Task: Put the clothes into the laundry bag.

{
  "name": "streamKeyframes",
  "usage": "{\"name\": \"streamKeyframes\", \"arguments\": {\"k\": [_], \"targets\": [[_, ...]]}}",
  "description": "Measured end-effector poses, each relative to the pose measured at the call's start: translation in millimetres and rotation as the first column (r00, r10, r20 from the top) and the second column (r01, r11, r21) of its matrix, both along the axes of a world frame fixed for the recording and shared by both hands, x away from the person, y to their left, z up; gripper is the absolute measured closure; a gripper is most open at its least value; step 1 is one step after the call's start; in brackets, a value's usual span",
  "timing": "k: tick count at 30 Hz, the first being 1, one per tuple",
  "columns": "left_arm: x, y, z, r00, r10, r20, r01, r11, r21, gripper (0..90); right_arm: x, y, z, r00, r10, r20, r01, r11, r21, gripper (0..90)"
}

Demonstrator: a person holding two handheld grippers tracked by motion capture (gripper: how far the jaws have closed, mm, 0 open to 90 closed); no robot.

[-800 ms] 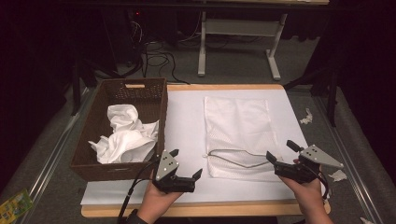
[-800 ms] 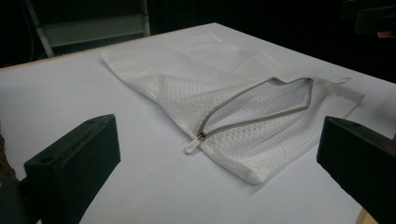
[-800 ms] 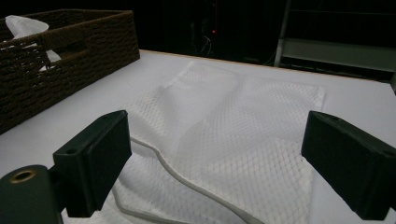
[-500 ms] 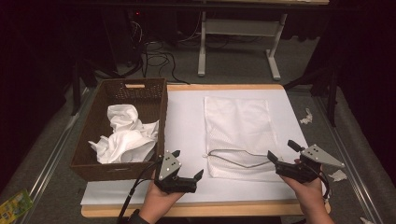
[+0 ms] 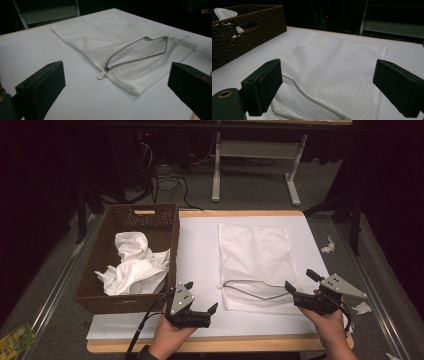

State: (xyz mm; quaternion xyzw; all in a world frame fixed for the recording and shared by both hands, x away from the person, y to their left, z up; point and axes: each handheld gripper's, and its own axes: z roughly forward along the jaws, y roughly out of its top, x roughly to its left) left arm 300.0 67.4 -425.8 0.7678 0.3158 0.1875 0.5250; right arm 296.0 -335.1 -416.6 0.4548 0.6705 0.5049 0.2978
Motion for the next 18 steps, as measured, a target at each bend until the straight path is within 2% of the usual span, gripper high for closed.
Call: {"name": "streamKeyframes", "arguments": {"k": [9, 13, 15, 17, 18], "targets": [[1.2, -10.4, -1.3, 0.9994, -0.033, -0.005, 0.033, 0.9994, 0.01, 2.5, -6.4, -7.9, 0.6, 0.9997, -0.022, 0.005, 0.022, 0.9997, 0.001, 9.8], [7.6, -21.4, -6.5, 0.9956, -0.077, -0.052, 0.078, 0.9967, 0.022, 5.9, -11.7, -13.5, -1.4, 0.999, -0.045, -0.002, 0.045, 0.999, -0.006, 10.0], [11.6, -26.8, -10.1, 0.9925, -0.091, -0.081, 0.094, 0.9953, 0.025, 11.6, -14.7, -17.6, -2.6, 0.9985, -0.054, -0.004, 0.054, 0.9985, -0.006, 10.0], [18.4, -35.5, -16.9, 0.9874, -0.104, -0.12, 0.112, 0.992, 0.059, 15.7, -18.6, -22.2, -3.0, 0.9974, -0.071, -0.008, 0.071, 0.9974, -0.003, 10.3], [20.3, -39.1, -19.9, 0.9853, -0.107, -0.134, 0.117, 0.9904, 0.073, 20.8, -20.8, -25.3, -3.6, 0.9967, -0.081, -0.009, 0.081, 0.9967, -0.003, 10.6]]}}
